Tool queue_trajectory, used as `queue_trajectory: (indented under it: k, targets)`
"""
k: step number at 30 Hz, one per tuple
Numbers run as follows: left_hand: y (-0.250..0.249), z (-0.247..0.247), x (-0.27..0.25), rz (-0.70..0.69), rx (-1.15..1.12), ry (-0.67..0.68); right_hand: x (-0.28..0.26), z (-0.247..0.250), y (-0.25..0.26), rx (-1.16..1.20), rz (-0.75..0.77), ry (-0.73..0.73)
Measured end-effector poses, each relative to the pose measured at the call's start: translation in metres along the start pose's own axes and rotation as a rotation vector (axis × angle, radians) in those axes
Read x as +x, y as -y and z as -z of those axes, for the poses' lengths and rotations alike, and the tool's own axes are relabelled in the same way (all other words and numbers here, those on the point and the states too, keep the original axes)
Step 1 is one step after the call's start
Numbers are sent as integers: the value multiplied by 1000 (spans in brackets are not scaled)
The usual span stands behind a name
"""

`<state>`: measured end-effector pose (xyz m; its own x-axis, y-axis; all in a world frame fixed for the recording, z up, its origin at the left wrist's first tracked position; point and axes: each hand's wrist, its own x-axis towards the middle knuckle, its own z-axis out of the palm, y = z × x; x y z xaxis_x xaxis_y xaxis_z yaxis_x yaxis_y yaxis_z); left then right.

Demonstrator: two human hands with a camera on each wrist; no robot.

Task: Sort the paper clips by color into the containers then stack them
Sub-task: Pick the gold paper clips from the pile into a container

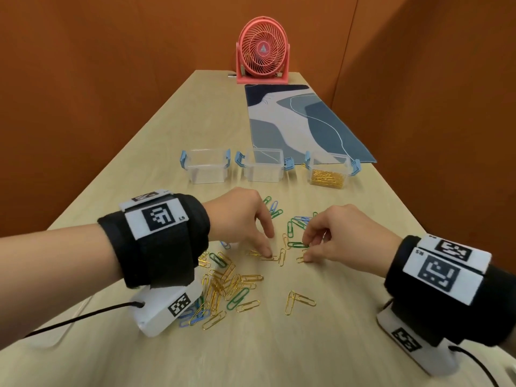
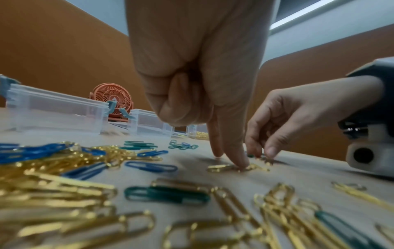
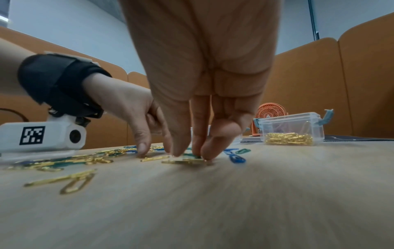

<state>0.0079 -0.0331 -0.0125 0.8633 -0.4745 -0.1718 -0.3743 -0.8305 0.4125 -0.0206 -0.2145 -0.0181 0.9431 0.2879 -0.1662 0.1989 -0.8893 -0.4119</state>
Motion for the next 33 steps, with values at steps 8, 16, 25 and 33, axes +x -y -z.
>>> queue_trajectory:
  k: [8,16,25,33]
  targets:
    - [-2,-1,1,-65,-32,26,5,4,-4,-75,-69,-32]
    - [-1,-1,7,-173,57,102,-2,-2,2,-54,-7,39]
    - [-4,-6,-1,-208,70,102,6,-6,9,8,-65,93]
    - [0,-9,0,-107,135,201,0,-9,8,-89,-17,153]
